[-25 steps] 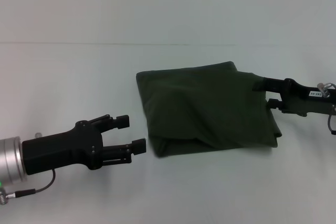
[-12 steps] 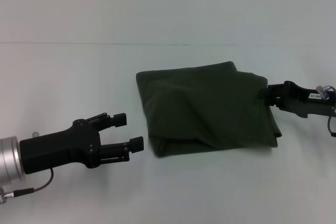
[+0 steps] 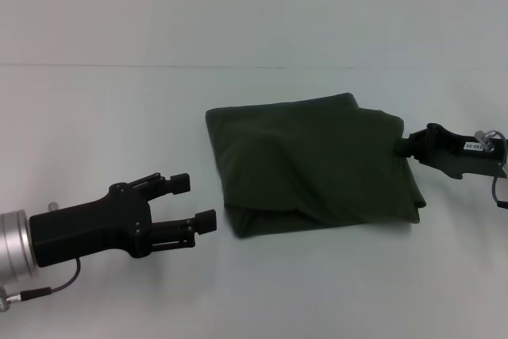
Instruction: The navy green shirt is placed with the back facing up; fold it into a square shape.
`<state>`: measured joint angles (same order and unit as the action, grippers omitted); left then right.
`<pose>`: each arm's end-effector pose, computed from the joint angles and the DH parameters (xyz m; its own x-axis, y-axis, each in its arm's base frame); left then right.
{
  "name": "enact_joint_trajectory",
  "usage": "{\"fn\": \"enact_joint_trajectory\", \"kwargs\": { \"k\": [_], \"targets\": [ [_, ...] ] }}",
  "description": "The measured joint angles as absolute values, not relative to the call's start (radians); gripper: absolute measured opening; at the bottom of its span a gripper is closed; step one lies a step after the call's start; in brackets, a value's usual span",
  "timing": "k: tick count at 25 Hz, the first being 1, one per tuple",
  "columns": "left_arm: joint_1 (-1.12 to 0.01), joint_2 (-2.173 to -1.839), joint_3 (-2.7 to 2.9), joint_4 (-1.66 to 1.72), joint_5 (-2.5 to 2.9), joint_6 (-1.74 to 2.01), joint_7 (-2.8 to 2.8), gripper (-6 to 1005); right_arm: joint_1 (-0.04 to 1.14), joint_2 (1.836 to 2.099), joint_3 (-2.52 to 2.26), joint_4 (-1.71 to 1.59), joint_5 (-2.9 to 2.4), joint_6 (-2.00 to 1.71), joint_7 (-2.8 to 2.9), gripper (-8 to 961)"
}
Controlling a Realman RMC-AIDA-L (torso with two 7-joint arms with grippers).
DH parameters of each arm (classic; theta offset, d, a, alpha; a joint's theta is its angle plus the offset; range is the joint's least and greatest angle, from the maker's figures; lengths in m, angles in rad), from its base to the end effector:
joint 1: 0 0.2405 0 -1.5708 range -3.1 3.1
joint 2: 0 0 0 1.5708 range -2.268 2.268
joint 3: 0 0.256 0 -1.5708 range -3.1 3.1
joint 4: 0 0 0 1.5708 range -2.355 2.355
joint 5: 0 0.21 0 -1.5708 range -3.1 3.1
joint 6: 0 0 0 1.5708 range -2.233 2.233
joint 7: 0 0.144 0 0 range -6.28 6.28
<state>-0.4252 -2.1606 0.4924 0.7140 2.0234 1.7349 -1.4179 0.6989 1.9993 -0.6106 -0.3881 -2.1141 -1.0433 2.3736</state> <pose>-0.2732 0.2863 0.0020 0.6329 0.4117 0.6557 0.5704 -0.8206 -0.0354 0.2966 0.3987 -0.0049 -0.0559 -0.8178 -0.5728 -0.9967 0.0121 0.0800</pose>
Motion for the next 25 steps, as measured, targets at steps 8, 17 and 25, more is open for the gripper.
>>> {"fn": "enact_joint_trajectory", "kwargs": {
  "k": [8,17,25],
  "targets": [
    [-0.423,-2.161,0.490,0.713,2.023,1.733,-1.413,946,0.679,1.990,-0.581,-0.398,-2.106,-1.040,2.392,52],
    [-0.422,-2.161,0.489,0.716,2.023,1.733,-1.414,946,0.662,1.967,-0.568,-0.390,-2.104,-1.062,2.398,218],
    [-0.422,-2.161,0.489,0.718,2.023,1.733,-1.413,947,0.683,1.978,-0.581,-0.386,-2.105,-1.065,2.405,489]
  ]
}}
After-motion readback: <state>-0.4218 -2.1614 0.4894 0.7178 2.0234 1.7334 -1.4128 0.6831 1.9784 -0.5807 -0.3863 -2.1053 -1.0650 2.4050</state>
